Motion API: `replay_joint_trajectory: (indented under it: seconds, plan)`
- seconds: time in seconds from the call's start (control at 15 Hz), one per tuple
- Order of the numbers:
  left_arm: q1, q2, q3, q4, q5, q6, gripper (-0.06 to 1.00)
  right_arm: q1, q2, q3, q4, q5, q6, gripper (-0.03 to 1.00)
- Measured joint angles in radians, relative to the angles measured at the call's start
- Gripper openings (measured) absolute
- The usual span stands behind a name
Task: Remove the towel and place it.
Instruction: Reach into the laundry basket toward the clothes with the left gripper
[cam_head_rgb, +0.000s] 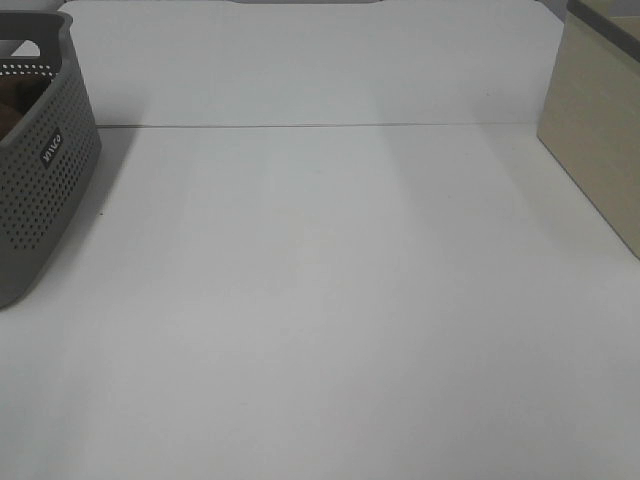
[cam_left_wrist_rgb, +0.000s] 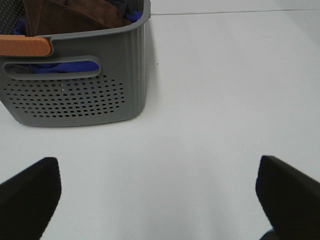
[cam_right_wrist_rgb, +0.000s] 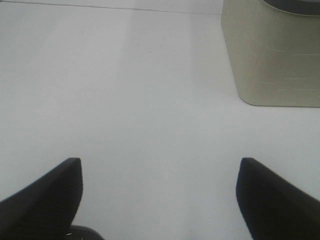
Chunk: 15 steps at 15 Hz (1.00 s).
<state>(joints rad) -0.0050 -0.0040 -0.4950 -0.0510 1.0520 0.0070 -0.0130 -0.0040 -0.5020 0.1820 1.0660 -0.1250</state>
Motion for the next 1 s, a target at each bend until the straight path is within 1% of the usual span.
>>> replay_joint_trajectory:
  seconds: [1.0]
  plan:
    - [0.0, 0.0, 0.0, 0.0, 0.0, -0.001, 0.99, 0.0, 0.0, 0.0, 0.0, 0.0, 0.0, 0.8]
